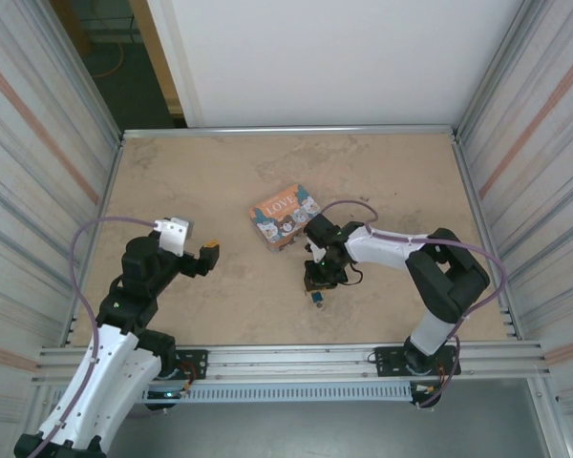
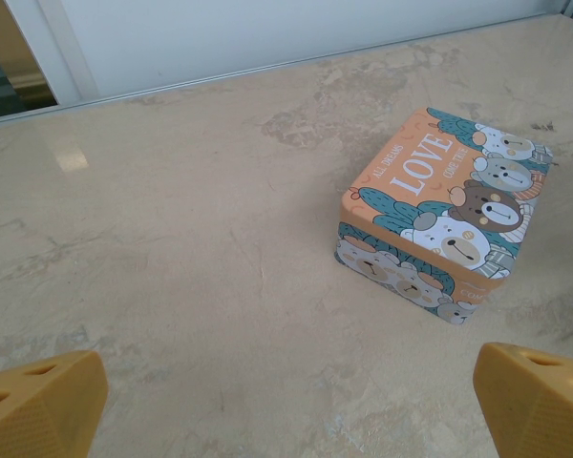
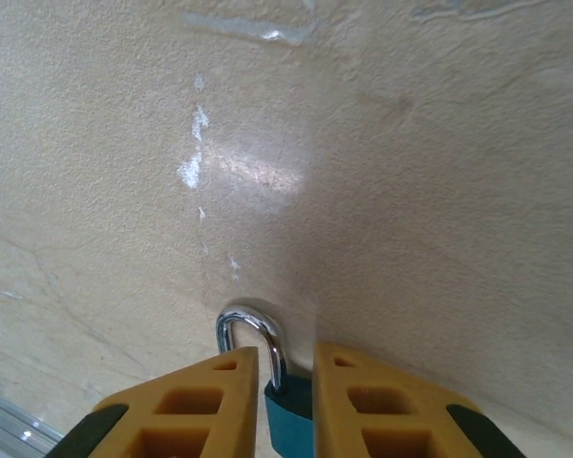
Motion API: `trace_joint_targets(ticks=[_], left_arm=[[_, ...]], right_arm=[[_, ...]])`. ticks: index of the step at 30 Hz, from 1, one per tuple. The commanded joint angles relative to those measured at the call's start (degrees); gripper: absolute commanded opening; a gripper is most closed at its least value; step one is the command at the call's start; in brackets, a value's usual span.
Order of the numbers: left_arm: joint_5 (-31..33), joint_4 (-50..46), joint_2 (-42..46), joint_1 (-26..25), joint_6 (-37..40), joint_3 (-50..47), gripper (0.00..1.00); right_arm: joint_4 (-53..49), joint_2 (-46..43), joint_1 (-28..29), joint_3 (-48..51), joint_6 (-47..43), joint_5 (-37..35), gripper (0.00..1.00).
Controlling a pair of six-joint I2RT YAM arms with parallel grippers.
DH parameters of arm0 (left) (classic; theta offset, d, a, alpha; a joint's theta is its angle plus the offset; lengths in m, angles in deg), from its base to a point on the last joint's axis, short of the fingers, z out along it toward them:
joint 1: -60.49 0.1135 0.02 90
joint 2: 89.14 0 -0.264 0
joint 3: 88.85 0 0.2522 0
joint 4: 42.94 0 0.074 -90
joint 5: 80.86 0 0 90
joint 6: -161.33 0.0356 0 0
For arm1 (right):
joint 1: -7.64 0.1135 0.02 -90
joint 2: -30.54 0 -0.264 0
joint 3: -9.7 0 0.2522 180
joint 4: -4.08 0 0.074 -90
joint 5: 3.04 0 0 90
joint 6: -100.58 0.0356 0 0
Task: Unlock the padlock with the key
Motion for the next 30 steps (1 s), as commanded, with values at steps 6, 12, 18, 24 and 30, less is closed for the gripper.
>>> trace_joint_targets(ticks=[6, 12, 18, 24, 30], left_arm=[[-0.02, 0.87, 0.35, 0.41, -0.12, -0.41, 0.99], [1.38, 0.65, 1.03, 0.43, 0.13, -0.32, 0.99], [5.13, 0.82, 3.21, 0.41, 0.59, -0.74, 0.99], [7.12, 1.33, 4.62, 0.41, 0.69, -1.2, 0.99], [7.73, 1.79, 4.14, 0.5, 0.86, -1.46, 0.99]], right_arm=[[-2.82, -5.97, -0.16, -1.49, -0.37, -3.68, 0.38], [-2.81, -11.46, -1.39, -0.77, -1.62, -6.69, 0.49], [-1.0, -18.51, -4.87, 1.0, -2.44, -9.49, 0.56], [3.6, -24.74, -9.79, 3.88, -3.41, -10.8, 0.65], [5.79, -28.5, -14.74, 5.23, -6.14, -12.93, 0.69]])
